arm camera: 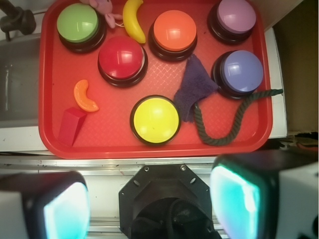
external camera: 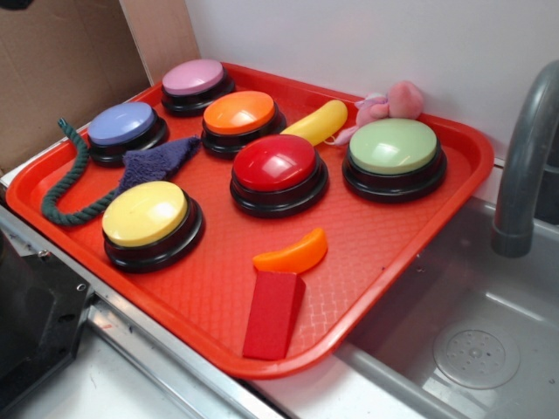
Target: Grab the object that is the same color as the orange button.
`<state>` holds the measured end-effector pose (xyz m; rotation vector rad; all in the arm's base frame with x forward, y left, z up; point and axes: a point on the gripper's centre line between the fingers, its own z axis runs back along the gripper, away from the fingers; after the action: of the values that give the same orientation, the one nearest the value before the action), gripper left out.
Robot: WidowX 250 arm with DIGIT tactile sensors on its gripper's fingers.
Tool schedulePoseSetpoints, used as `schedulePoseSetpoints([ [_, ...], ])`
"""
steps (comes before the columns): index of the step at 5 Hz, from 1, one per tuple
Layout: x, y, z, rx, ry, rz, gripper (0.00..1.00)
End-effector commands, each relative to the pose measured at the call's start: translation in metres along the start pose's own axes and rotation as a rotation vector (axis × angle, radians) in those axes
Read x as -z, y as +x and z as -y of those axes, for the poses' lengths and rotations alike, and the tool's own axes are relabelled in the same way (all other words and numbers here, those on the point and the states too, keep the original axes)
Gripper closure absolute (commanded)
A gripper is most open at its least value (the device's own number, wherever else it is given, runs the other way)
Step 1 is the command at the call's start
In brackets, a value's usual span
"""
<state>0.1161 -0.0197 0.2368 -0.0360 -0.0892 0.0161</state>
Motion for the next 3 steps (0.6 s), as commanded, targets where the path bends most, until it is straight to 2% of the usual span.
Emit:
schedulePoseSetpoints([
  [1,0.0,0.0,0.0,0.0,0.0,0.0,0.0],
  [3,0.03,0.023,0.018,0.034,-0.123,0.083,0.0],
])
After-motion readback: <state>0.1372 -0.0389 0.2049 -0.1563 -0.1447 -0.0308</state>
